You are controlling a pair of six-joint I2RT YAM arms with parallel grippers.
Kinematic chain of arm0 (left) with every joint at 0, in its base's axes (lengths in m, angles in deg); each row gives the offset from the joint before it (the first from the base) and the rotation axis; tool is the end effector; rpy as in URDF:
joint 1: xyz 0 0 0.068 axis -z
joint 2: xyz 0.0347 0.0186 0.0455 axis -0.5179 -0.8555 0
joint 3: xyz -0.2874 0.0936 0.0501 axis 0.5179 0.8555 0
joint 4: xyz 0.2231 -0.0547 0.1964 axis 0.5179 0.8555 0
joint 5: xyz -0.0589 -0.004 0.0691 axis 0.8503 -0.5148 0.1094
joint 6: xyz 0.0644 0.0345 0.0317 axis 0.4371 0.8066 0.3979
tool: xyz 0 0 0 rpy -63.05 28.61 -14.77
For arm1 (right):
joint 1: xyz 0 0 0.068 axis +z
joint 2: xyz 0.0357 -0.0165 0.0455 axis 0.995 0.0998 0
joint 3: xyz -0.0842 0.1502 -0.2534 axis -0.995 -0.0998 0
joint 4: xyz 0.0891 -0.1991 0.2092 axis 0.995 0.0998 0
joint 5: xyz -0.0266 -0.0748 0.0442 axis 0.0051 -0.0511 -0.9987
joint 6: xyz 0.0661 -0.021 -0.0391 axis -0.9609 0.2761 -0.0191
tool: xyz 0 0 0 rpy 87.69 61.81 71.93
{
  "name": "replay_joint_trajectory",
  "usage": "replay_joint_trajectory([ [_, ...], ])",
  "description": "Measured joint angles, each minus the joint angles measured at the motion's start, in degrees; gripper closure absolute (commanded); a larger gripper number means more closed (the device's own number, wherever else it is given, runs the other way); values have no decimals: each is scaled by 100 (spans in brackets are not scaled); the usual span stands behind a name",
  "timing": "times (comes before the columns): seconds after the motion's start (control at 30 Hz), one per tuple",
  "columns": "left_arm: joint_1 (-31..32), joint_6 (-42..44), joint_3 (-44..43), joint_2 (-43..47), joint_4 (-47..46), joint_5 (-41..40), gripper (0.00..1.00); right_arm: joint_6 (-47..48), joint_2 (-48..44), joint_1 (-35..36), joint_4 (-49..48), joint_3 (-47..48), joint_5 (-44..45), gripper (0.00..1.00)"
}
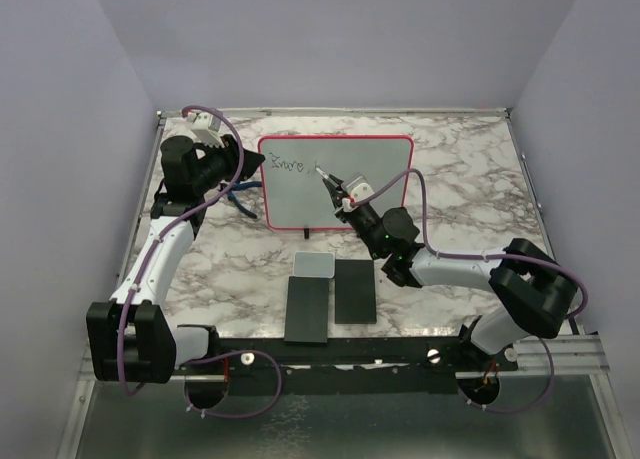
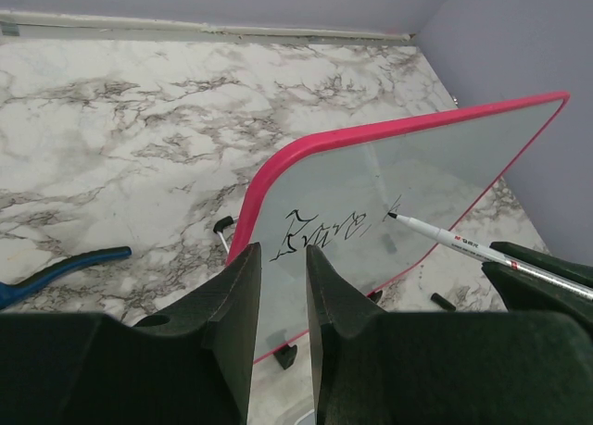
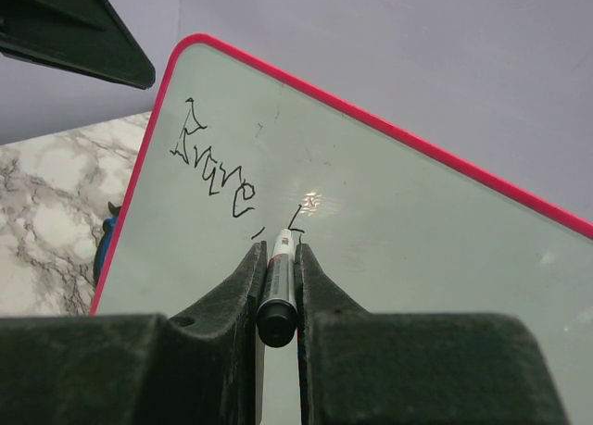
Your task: Write a sentence on the whiteboard
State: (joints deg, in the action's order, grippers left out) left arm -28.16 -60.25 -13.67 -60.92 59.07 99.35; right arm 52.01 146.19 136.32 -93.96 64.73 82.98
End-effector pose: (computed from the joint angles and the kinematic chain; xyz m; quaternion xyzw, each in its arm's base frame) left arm 0.3409 -0.0554 0.3445 0.0590 0.7547 -0.3454 0.5546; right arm 0.2493 0.2912 0.2756 -0.2758 0.5433 0.1355 0.7813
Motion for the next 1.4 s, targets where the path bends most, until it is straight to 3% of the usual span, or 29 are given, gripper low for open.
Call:
replay_joint_trajectory([
  [1.07,11,0,0,0,-2,0,73,-4,-90,9,-4,-155,227,99],
  [1.4,11,0,0,0,0,0,73,-24,-560,7,0,-385,-168,99],
])
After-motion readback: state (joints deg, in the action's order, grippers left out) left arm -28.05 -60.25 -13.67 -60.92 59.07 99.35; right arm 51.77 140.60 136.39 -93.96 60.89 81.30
